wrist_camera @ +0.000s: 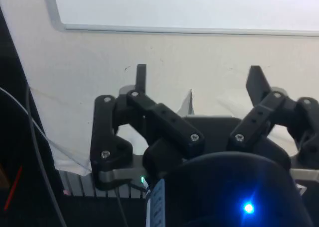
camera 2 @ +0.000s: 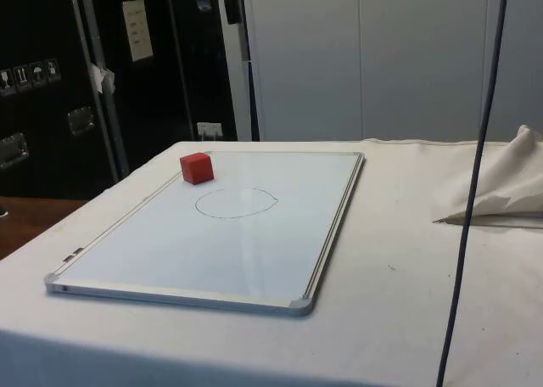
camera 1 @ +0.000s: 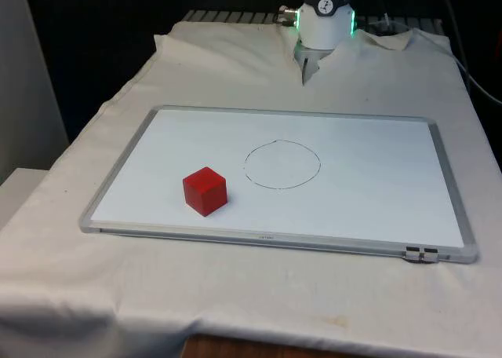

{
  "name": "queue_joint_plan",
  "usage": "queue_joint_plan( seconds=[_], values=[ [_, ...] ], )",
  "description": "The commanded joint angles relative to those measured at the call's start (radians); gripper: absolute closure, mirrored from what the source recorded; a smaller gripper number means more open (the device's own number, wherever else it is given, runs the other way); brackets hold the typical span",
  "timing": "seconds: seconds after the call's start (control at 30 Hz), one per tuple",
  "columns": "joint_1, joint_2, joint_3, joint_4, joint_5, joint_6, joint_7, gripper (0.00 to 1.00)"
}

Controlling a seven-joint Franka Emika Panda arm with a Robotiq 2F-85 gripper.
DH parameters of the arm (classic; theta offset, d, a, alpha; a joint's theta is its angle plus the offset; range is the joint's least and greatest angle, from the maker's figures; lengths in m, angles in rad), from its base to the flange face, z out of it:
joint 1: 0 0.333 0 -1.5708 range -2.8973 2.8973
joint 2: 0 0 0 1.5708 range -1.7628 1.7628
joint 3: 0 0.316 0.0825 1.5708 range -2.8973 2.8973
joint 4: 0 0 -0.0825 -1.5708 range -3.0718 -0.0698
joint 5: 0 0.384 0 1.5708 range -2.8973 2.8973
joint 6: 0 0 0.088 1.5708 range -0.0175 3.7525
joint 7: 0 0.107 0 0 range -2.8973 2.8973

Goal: Push the cube into the marked area.

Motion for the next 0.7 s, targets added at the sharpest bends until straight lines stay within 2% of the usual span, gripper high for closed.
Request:
queue_joint_plan(
  seconds=[0.0, 0.03, 0.07, 0.23, 0.27, 0.37, 0.4, 0.43, 0.5, 0.53, 0.63, 0.67],
  values=[
    [0.0, 0.002, 0.0, 0.003, 0.001, 0.0, 0.0, 0.04],
    [0.0, 0.0, 0.0, 0.0, 0.0, 0.0, 0.0, 0.09],
    [0.0, 0.002, 0.0, 0.003, 0.001, 0.0, 0.0, 0.09],
    [-0.001, 0.002, 0.0, 0.003, 0.001, 0.0, 0.0, 0.35],
    [-0.001, 0.002, 0.0, 0.003, 0.001, 0.0, 0.001, 0.44],
    [0.0, 0.0, 0.0, 0.0, 0.0, 0.0, 0.0, 0.59],
    [-0.001, 0.002, 0.0, 0.003, 0.001, 0.0, 0.001, 0.59],
    [-0.001, 0.002, 0.0, 0.003, 0.001, 0.0, 0.001, 0.64],
    [-0.001, 0.002, 0.0, 0.003, 0.001, 0.0, 0.001, 0.77],
    [-0.001, 0.002, 0.0, 0.003, 0.001, 0.0, 0.001, 0.86],
    [-0.001, 0.0, 0.0, 0.0, 0.0, 0.003, 0.001, 1.0],
    [-0.001, 0.006, 0.0, 0.003, 0.006, 0.018, -0.001, 1.0]
  ],
)
